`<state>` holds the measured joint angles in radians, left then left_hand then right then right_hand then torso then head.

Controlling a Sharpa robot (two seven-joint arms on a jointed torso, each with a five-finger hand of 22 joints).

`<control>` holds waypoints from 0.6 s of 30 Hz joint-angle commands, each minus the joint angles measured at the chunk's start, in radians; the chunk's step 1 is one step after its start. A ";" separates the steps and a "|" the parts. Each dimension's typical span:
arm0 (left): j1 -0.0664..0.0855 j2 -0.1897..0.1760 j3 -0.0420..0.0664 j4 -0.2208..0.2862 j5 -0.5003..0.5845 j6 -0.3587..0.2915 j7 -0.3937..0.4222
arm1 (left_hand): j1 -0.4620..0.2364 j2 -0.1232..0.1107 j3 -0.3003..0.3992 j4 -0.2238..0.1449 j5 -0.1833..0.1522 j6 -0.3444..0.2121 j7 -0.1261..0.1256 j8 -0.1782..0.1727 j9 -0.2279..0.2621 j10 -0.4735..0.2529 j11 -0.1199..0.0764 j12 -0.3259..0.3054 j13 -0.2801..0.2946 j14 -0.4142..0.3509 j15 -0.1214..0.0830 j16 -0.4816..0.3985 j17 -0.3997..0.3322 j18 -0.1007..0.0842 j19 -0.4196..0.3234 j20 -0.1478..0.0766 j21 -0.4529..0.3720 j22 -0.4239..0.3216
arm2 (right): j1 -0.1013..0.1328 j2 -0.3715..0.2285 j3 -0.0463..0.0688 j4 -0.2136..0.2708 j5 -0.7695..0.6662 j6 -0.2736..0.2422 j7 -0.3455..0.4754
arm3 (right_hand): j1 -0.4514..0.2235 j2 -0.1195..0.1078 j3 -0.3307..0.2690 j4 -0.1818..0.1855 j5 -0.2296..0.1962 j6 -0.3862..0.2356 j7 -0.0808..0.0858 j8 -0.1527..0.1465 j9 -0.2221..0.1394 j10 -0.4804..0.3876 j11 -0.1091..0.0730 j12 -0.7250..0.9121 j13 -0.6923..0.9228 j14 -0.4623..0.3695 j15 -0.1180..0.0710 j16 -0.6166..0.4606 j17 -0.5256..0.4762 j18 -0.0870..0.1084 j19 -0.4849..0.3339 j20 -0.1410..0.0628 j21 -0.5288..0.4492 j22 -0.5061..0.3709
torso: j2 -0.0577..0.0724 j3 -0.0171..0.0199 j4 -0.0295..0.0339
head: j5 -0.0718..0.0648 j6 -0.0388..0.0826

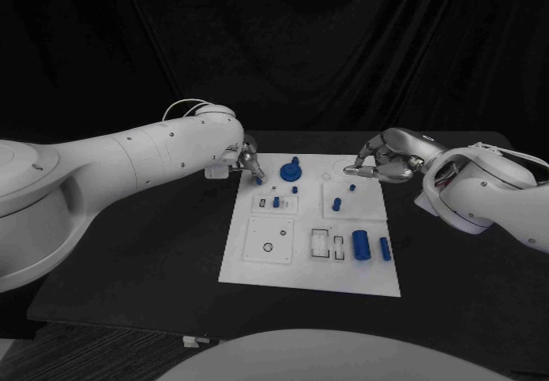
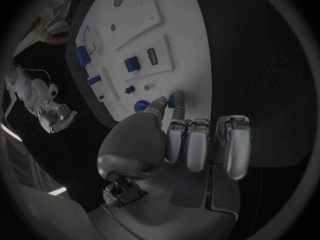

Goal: Assemble the parts on the task board

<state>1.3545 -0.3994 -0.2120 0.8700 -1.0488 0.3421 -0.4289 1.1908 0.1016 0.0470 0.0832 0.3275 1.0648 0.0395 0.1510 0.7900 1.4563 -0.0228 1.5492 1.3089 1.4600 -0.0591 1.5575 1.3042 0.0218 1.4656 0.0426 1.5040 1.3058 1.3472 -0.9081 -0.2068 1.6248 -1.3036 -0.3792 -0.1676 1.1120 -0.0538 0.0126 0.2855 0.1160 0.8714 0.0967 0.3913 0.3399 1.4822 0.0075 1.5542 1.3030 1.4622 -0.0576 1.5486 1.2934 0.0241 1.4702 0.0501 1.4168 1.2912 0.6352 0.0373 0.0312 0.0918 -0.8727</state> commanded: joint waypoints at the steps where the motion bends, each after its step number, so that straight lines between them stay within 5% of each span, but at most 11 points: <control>1: -0.003 0.003 0.001 -0.002 0.000 0.007 0.014 | -0.004 -0.014 0.050 -0.009 0.033 0.008 -0.003 0.011 0.029 0.114 -0.007 0.022 0.262 0.111 -0.018 0.013 0.267 0.001 0.051 -0.006 -0.011 0.218 | -0.002 0.000 0.001 0.000 -0.002 0.005 -0.007 | 0.011 -0.001 0.021 0.002 0.015 -0.014 -0.005 0.017 0.016 0.089 0.009 0.017 0.268 0.095 0.006 -0.014 0.217 0.021 0.026 0.007 -0.012 0.219 | 0.000 -0.0001 -0.0001 | 0.001 0.000; 12: -0.004 0.002 0.001 0.000 0.000 0.000 0.015 | -0.064 -0.050 0.172 -0.020 0.101 0.013 -0.003 0.018 0.051 0.114 -0.010 0.022 0.262 0.111 -0.020 0.013 0.267 0.002 0.052 -0.009 -0.014 0.220 | -0.002 0.000 0.001 -0.001 -0.002 0.009 -0.008 | 0.011 0.000 0.021 0.002 0.015 -0.013 -0.005 0.018 0.016 0.089 0.009 0.017 0.268 0.095 0.006 -0.015 0.214 0.021 0.026 0.007 -0.013 0.219 | 0.000 -0.0003 -0.0001 | 0.002 0.000; 18: -0.005 -0.004 0.001 0.012 0.000 -0.013 0.013 | -0.086 -0.060 0.208 -0.020 0.112 0.015 -0.004 0.020 0.058 0.114 -0.010 0.022 0.262 0.111 -0.021 0.013 0.267 0.001 0.053 -0.009 -0.014 0.221 | -0.003 0.000 0.001 -0.001 -0.002 0.012 -0.009 | 0.011 0.000 0.021 0.002 0.015 -0.013 -0.005 0.018 0.016 0.089 0.009 0.017 0.268 0.095 0.006 -0.015 0.214 0.021 0.026 0.007 -0.013 0.219 | 0.000 -0.0004 0.0001 | 0.004 0.000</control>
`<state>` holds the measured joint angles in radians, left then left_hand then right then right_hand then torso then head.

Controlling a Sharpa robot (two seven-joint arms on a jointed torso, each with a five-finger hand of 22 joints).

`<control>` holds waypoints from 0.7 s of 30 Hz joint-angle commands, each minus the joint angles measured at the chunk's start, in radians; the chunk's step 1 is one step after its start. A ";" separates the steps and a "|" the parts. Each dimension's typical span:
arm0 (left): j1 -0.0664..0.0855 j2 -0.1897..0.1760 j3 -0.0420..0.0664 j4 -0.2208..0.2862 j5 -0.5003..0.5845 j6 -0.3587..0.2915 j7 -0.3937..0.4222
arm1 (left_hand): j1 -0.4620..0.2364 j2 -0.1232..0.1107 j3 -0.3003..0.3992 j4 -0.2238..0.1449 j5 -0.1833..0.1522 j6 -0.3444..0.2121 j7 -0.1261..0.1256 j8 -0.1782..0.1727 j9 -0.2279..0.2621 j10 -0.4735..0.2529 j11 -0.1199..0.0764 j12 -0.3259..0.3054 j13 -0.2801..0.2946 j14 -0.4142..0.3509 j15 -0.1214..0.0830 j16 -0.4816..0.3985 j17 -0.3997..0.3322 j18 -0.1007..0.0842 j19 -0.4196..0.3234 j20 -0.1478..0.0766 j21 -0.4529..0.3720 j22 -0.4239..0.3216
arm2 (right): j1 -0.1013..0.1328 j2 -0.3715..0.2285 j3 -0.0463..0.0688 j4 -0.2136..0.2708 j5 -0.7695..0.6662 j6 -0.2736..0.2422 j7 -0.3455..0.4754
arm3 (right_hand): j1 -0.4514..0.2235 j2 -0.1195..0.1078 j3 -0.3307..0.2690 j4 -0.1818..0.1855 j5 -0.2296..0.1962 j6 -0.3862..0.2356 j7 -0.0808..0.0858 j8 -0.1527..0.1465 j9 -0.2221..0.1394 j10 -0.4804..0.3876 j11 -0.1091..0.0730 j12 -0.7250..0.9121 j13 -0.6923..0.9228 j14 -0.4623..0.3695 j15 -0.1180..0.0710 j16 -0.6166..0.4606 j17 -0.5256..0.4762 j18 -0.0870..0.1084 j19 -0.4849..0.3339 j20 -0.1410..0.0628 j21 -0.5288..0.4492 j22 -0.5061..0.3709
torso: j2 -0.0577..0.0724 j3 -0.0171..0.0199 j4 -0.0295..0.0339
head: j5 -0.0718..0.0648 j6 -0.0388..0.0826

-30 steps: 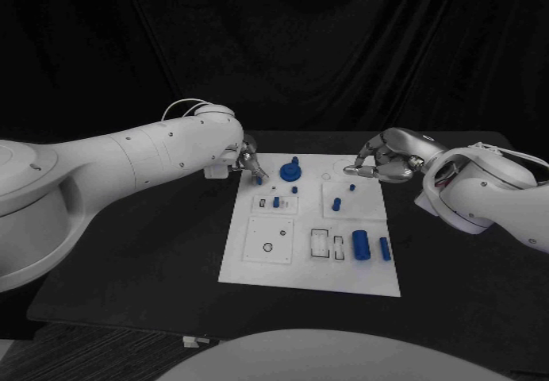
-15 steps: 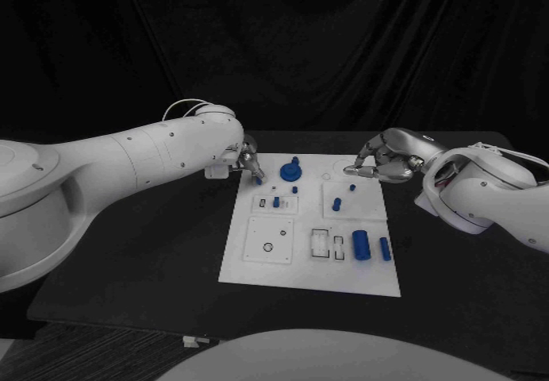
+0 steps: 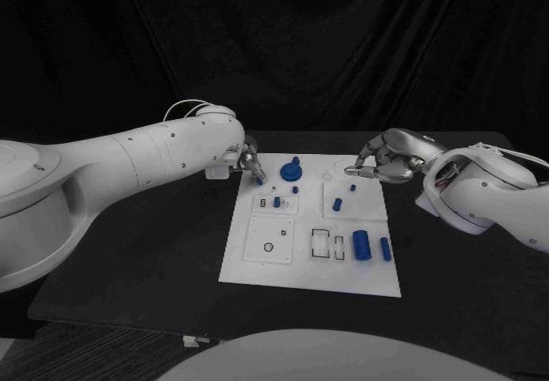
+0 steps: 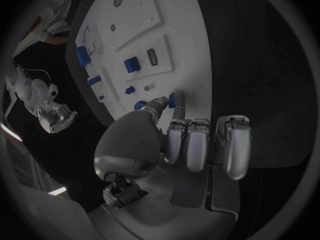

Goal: Assemble the parts on the task board

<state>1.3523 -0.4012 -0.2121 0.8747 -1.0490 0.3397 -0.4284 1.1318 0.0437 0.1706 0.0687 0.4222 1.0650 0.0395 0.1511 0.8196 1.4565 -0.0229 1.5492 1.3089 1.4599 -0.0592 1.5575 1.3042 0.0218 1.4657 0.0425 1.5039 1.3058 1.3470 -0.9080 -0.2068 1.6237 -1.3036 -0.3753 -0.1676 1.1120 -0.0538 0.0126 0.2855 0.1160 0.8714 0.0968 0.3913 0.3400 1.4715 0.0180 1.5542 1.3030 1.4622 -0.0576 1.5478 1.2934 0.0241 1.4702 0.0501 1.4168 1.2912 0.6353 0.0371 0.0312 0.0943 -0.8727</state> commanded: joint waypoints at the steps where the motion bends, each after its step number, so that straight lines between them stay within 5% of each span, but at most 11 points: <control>1: -0.002 -0.003 0.001 0.009 0.000 -0.014 0.013 | -0.029 -0.003 0.088 -0.006 0.019 0.015 -0.004 0.020 0.029 0.114 -0.010 0.022 0.262 0.111 -0.021 0.013 0.267 0.001 0.052 -0.009 -0.014 0.221 | -0.002 0.000 0.001 0.000 -0.002 0.008 -0.009 | 0.011 0.000 0.021 0.002 0.015 -0.013 -0.005 0.018 0.016 0.099 -0.002 0.017 0.268 0.095 0.006 -0.014 0.214 0.021 0.026 0.007 -0.013 0.219 | 0.000 -0.0001 0.0001 | 0.002 0.000; 13: -0.001 -0.026 0.001 0.054 0.000 -0.058 0.004 | -0.054 -0.018 0.137 -0.008 0.042 0.024 -0.006 0.029 0.043 0.114 -0.012 0.022 0.262 0.111 -0.023 0.013 0.267 0.001 0.054 -0.011 -0.014 0.222 | -0.002 -0.006 0.001 0.002 -0.002 0.013 -0.014 | 0.011 0.000 0.021 0.002 0.015 -0.013 -0.005 0.018 0.016 0.099 -0.002 0.017 0.268 0.095 0.006 -0.014 0.214 0.021 0.026 0.007 -0.013 0.219 | 0.000 -0.0001 0.0011 | 0.002 0.000; 21: 0.037 -0.078 0.001 0.140 0.068 -0.052 -0.040 | -0.057 -0.022 0.147 -0.010 0.043 0.026 -0.008 0.031 0.046 0.114 -0.014 0.022 0.262 0.111 -0.024 0.013 0.267 0.001 0.054 -0.012 -0.015 0.222 | -0.002 -0.011 0.001 0.005 -0.002 0.015 -0.018 | 0.013 0.002 0.020 0.002 0.016 -0.013 -0.005 0.019 0.016 0.099 -0.002 0.017 0.268 0.095 0.006 -0.015 0.214 0.021 0.026 0.007 -0.014 0.219 | -0.001 0.0008 0.0007 | -0.001 0.000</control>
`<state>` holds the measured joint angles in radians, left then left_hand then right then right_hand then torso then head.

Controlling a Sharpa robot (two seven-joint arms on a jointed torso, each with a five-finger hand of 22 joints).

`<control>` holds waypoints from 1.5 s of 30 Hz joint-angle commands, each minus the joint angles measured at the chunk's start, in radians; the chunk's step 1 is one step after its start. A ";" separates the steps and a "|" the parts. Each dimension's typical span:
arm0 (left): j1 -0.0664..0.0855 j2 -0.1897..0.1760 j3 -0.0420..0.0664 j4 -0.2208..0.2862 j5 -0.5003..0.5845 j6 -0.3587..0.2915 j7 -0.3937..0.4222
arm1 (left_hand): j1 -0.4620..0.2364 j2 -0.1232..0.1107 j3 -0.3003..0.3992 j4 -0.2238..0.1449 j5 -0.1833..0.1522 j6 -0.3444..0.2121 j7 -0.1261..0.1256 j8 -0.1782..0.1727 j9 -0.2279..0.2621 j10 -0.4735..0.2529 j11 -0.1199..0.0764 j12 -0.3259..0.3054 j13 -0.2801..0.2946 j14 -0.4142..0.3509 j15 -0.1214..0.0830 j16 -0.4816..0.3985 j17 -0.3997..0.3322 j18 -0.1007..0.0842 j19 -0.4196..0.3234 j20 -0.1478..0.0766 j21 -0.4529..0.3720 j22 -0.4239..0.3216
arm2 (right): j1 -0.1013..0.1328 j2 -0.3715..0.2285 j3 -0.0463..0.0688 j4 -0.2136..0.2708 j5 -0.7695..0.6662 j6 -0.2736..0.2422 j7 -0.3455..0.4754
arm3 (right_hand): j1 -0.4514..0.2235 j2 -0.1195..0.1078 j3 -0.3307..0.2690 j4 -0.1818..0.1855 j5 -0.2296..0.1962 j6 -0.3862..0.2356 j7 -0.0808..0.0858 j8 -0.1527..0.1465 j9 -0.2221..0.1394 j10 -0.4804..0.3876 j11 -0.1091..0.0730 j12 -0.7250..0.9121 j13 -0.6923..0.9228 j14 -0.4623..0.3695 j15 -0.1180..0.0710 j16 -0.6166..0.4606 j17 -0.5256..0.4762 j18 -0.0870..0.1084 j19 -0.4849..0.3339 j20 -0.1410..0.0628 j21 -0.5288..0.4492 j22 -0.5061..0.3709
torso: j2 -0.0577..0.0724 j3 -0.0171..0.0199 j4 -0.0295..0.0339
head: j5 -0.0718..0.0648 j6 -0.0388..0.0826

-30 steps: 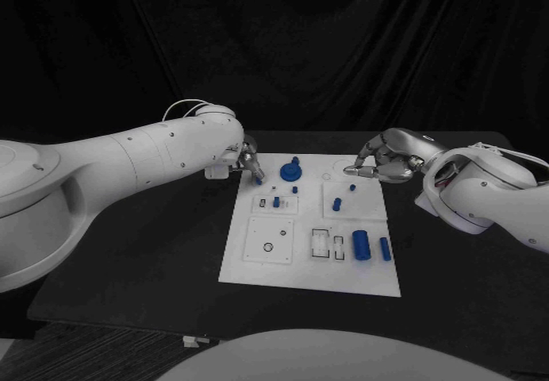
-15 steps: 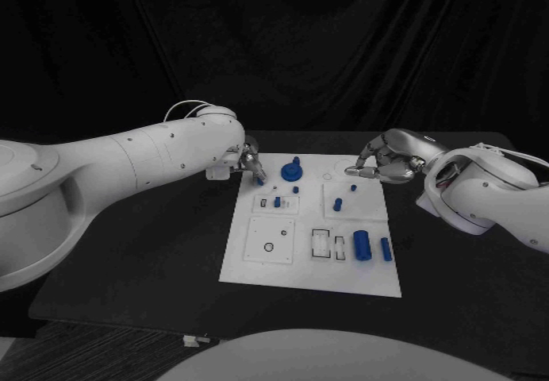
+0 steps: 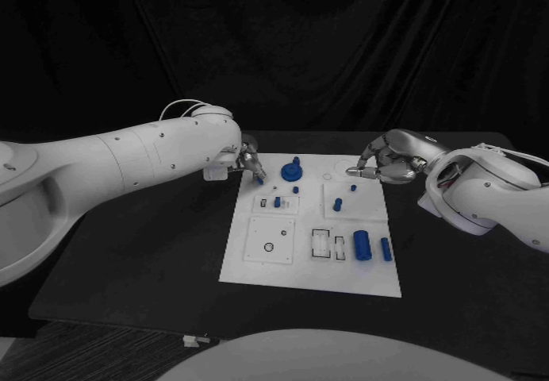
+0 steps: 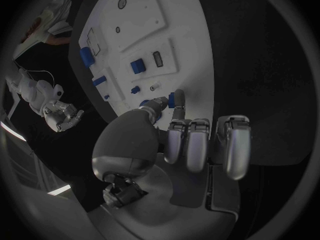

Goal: Assemble the parts on the task board

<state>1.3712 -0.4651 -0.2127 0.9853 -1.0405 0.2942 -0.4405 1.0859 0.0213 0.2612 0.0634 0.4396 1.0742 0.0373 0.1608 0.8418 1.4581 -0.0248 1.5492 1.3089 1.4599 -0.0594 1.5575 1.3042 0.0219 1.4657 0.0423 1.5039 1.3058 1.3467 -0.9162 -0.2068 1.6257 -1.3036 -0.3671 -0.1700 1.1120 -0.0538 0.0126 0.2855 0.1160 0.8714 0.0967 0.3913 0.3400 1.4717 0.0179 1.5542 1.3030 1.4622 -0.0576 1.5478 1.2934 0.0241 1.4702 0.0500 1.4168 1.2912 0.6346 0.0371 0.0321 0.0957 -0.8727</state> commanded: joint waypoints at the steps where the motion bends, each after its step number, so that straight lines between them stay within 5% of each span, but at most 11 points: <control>1: 0.026 -0.021 0.002 0.041 0.071 -0.002 -0.035 | -0.012 -0.001 0.058 -0.005 0.026 0.016 -0.006 0.022 0.024 0.113 -0.012 0.022 0.262 0.111 -0.024 0.013 0.267 0.002 0.053 -0.012 -0.015 0.222 | -0.002 -0.003 0.001 0.003 -0.002 0.007 -0.016 | 0.013 0.002 0.020 0.002 0.016 -0.013 -0.005 0.019 0.016 0.099 -0.001 0.017 0.268 0.095 0.006 -0.015 0.214 0.021 0.026 0.007 -0.014 0.219 | -0.001 0.0010 -0.0003 | -0.002 0.000; 10: 0.081 -0.100 0.002 0.181 0.118 0.082 -0.111 | -0.012 -0.008 0.082 -0.015 0.011 0.011 -0.005 0.022 0.031 0.113 -0.012 0.022 0.262 0.111 -0.025 0.013 0.267 0.004 0.049 -0.013 -0.024 0.218 | -0.002 -0.005 0.001 0.005 -0.002 0.007 -0.019 | 0.013 0.002 0.020 0.002 0.016 -0.013 -0.005 0.019 0.016 0.099 -0.002 0.017 0.268 0.095 0.006 -0.015 0.214 0.021 0.026 0.007 -0.014 0.219 | -0.002 0.0035 -0.0007 | 0.001 0.000; 18: 0.093 -0.146 0.001 0.265 0.173 0.137 -0.168 | -0.014 -0.012 0.095 -0.020 -0.001 0.006 -0.004 0.021 0.034 0.113 -0.012 0.022 0.262 0.111 -0.025 0.013 0.267 0.004 0.047 -0.013 -0.027 0.217 | -0.002 -0.001 0.001 0.005 -0.002 0.007 -0.019 | 0.013 0.002 0.020 0.002 0.016 -0.013 -0.005 0.019 0.016 0.099 -0.002 0.017 0.268 0.095 0.006 -0.015 0.214 0.021 0.026 0.007 -0.014 0.219 | -0.002 0.0028 -0.0009 | 0.009 0.000; 24: 0.092 -0.164 0.001 0.297 0.187 0.110 -0.200 | -0.013 -0.014 0.101 -0.024 -0.004 0.004 -0.004 0.021 0.035 0.113 -0.012 0.022 0.262 0.111 -0.024 0.013 0.267 0.005 0.046 -0.013 -0.030 0.216 | -0.004 -0.002 0.001 0.006 -0.002 0.005 -0.018 | 0.013 0.002 0.019 0.002 0.016 -0.013 -0.005 0.019 0.016 0.099 -0.002 0.017 0.268 0.094 0.006 -0.015 0.213 0.021 0.026 0.007 -0.014 0.219 | -0.004 0.0042 -0.0001 | 0.015 0.000; 36: 0.060 -0.175 0.001 0.334 0.183 0.032 -0.171 | -0.019 -0.013 0.104 -0.021 -0.004 0.006 -0.003 0.022 0.036 0.113 -0.011 0.022 0.262 0.111 -0.024 0.013 0.267 0.005 0.046 -0.013 -0.029 0.216 | -0.007 0.001 0.001 0.006 -0.002 0.003 -0.016 | 0.013 0.002 0.019 0.002 0.016 -0.013 -0.005 0.019 0.016 0.099 -0.002 0.017 0.268 0.094 0.006 -0.015 0.213 0.021 0.026 0.007 -0.014 0.219 | 0.001 -0.0022 -0.0010 | 0.018 0.000; 45: 0.043 -0.172 0.001 0.336 0.104 -0.038 -0.129 | -0.021 -0.012 0.106 -0.020 -0.004 0.006 -0.003 0.022 0.037 0.113 -0.011 0.022 0.262 0.111 -0.024 0.013 0.267 0.005 0.047 -0.013 -0.029 0.216 | -0.008 0.000 0.001 0.007 -0.002 0.000 -0.016 | 0.013 0.002 0.019 0.002 0.016 -0.013 -0.005 0.019 0.016 0.099 -0.002 0.017 0.268 0.094 0.006 -0.015 0.213 0.021 0.026 0.007 -0.014 0.219 | 0.001 -0.0004 -0.0001 | 0.015 0.000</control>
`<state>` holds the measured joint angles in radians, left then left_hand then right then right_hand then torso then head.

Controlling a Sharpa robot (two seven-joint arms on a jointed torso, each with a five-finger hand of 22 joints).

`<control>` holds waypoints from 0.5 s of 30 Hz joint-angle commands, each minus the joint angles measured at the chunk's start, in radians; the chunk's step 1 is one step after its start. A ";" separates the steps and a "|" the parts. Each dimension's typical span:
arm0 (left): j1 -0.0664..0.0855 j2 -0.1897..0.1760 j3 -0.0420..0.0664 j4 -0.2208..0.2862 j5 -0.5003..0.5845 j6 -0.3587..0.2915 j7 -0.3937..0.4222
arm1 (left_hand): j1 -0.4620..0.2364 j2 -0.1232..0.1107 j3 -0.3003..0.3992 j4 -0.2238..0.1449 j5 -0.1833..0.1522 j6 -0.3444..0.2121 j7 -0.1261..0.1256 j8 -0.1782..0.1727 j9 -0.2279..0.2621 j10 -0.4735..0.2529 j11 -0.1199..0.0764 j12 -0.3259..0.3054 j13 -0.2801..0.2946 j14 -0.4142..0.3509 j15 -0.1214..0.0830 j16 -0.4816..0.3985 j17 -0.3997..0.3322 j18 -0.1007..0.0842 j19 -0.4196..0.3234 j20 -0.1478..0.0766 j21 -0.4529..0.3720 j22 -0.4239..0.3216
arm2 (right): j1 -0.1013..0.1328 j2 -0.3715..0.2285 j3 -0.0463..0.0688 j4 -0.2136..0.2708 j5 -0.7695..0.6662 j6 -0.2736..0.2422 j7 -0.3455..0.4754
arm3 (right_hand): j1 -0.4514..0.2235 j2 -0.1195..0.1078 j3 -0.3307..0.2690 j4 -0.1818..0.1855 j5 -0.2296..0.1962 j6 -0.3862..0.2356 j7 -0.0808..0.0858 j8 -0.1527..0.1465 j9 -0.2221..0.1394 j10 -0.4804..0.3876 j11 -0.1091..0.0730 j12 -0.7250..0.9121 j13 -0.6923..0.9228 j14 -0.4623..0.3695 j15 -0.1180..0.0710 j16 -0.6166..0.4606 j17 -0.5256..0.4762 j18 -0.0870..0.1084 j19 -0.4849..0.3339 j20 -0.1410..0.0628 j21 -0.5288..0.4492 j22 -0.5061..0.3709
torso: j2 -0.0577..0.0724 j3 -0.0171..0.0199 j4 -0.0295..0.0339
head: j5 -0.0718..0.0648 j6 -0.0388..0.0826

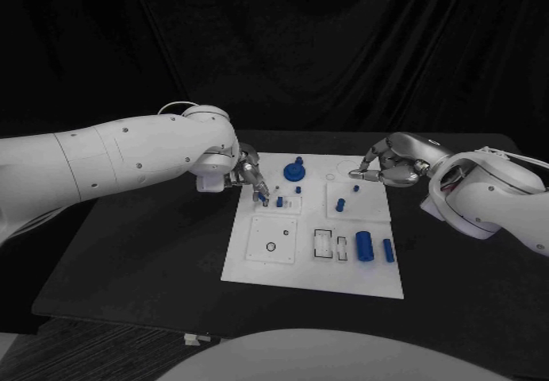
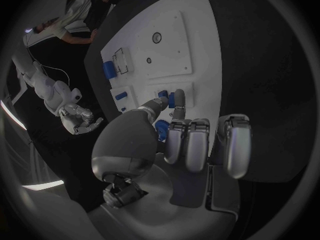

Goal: Assemble the parts on the task board

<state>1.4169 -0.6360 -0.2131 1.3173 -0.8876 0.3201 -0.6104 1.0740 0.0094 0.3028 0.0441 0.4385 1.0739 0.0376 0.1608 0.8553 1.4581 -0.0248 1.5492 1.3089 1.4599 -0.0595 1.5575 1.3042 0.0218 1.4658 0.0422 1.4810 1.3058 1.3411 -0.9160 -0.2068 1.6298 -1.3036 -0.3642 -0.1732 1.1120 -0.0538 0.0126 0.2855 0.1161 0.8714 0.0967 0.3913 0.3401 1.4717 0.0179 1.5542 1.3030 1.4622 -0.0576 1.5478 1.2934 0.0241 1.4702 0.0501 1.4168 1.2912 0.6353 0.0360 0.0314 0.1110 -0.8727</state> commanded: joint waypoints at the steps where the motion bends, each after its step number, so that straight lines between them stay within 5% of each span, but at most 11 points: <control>1: -0.004 -0.003 0.001 0.006 -0.059 -0.073 0.045 | -0.010 0.001 0.065 0.000 -0.003 0.006 -0.003 0.022 0.023 0.113 -0.011 0.022 0.262 0.111 -0.024 0.013 0.267 0.005 0.046 -0.013 -0.007 0.216 | -0.003 -0.001 0.001 0.003 -0.002 -0.003 -0.012 | 0.013 0.002 0.019 0.002 0.016 -0.013 -0.005 0.019 0.016 0.099 -0.002 0.017 0.268 0.094 0.006 -0.015 0.213 0.021 0.026 0.007 -0.014 0.219 | 0.000 0.0008 0.0008 | 0.000 0.000; 15: -0.032 -0.019 0.001 0.023 -0.092 -0.095 0.047 | -0.018 0.005 0.069 0.006 -0.005 0.007 -0.002 0.023 0.025 0.113 -0.010 0.022 0.262 0.111 -0.024 0.013 0.267 0.005 0.046 -0.012 -0.007 0.216 | -0.005 0.002 0.001 0.001 -0.002 -0.001 -0.013 | 0.015 0.003 0.018 0.002 0.017 -0.014 -0.004 0.019 0.016 0.099 -0.001 0.017 0.268 0.095 0.006 -0.015 0.214 0.021 0.026 0.007 -0.014 0.219 | 0.000 0.0018 -0.0005 | 0.002 0.000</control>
<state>1.3871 -0.6558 -0.2131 1.3385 -0.9595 0.2456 -0.5832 1.0739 0.0095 0.3110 0.0522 0.4385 1.0739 0.0377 0.1608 0.8567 1.4581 -0.0248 1.5492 1.3089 1.4599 -0.0595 1.5575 1.3042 0.0218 1.4658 0.0422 1.4810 1.3058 1.3392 -0.9144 -0.2068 1.6299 -1.3036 -0.3643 -0.1732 1.1120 -0.0538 0.0126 0.2855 0.1161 0.8714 0.0968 0.3913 0.3401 1.4717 0.0179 1.5542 1.3030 1.4621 -0.0576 1.5478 1.2934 0.0241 1.4702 0.0501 1.4168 1.2912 0.6355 0.0371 0.0314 0.1136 -0.8727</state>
